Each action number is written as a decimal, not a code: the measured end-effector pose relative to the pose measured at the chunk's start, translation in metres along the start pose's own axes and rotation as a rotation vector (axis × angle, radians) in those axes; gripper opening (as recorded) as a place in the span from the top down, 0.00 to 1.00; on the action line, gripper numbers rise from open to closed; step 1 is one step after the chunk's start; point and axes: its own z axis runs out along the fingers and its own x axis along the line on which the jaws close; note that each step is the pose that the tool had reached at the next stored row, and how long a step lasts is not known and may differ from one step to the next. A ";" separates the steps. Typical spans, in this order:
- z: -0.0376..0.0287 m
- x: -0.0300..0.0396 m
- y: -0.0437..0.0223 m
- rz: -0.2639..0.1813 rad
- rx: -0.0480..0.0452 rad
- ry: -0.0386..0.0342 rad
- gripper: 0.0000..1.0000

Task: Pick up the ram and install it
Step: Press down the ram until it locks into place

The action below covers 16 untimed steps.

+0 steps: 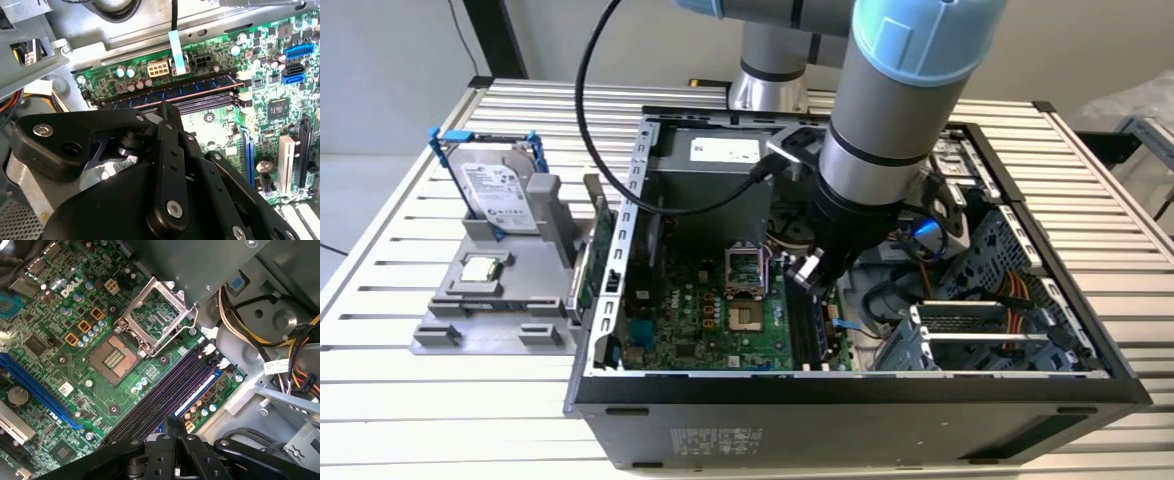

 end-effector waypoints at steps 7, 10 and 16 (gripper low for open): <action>0.0000 -0.0004 -0.0003 -0.068 -0.0034 0.0017 1.00; 0.0000 -0.0004 -0.0004 -0.098 -0.0049 0.0025 1.00; 0.0000 -0.0010 -0.0010 -0.153 -0.0076 0.0038 1.00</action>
